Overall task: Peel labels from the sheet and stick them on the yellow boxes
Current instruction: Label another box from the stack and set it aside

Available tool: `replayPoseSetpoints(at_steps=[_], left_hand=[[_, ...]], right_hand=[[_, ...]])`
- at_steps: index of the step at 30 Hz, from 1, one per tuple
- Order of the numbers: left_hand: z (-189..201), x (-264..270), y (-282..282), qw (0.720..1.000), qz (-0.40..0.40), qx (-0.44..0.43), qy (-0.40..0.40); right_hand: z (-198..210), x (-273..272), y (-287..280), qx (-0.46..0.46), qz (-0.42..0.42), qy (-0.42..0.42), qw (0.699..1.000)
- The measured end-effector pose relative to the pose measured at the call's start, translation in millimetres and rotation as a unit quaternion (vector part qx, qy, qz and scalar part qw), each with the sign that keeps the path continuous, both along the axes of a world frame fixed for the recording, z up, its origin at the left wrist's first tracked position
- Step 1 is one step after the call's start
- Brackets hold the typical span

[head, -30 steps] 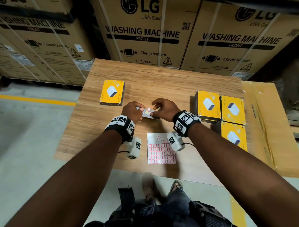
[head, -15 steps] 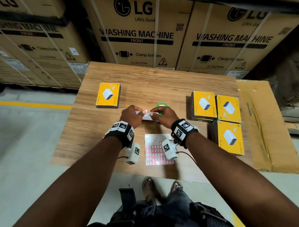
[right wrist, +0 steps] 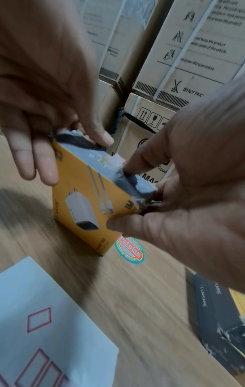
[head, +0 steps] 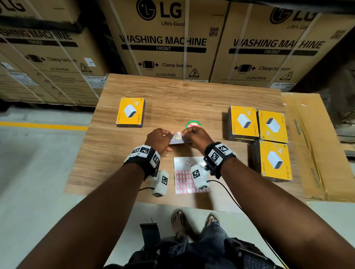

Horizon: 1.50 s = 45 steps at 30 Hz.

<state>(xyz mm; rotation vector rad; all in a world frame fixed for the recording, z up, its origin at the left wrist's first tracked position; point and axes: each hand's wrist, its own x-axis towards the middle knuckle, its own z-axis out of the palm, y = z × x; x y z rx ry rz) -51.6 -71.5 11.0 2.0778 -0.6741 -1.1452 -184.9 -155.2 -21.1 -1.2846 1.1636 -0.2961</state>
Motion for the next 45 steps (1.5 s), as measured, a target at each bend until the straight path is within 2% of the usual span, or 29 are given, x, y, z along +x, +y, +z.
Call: replayPoseSetpoints(at_steps=[4,8,12,17,21,26,31,34,38,45], left_hand=[[-2.2,-3.4,1.2,1.000,0.025,0.003,0.010],[-5.0,-6.3,1.7,0.997,0.062,0.012,0.035],[-8.8,-7.8,1.8,0.993,0.097,0.011,0.063],[-12.7,-6.0,3.1,0.984,0.142,-0.015,0.110],[-11.9,-12.2,2.1,0.984,0.143,-0.065,0.088],[-8.2,-20.8,-0.6,0.982,0.125,-0.123,0.074],[-0.6,-25.8,-4.0,0.978,0.105,-0.169,0.062],[2.5,-23.5,-4.1,0.975,0.105,-0.188,0.054],[4.6,-20.3,-4.8,0.973,0.097,-0.200,0.059],[7.1,-26.7,0.7,0.968,0.087,-0.216,0.097]], right_hand=[[-6.8,-1.1,6.4,-0.053,0.006,0.056,0.997],[-19.8,-0.4,9.6,0.023,-0.019,0.027,0.999],[15.5,-4.5,20.0,0.116,-0.035,-0.032,0.992],[19.1,-9.7,18.5,0.185,-0.060,-0.077,0.978],[20.9,-7.7,17.8,0.178,-0.085,-0.079,0.977],[30.2,-10.8,10.1,0.211,-0.130,-0.073,0.966],[32.9,-7.9,3.6,0.181,-0.196,-0.068,0.961],[31.6,-11.5,3.9,0.172,-0.185,-0.104,0.962],[39.0,-18.1,7.2,0.164,-0.113,-0.130,0.971],[47.4,-15.7,5.5,0.111,-0.167,-0.097,0.975]])
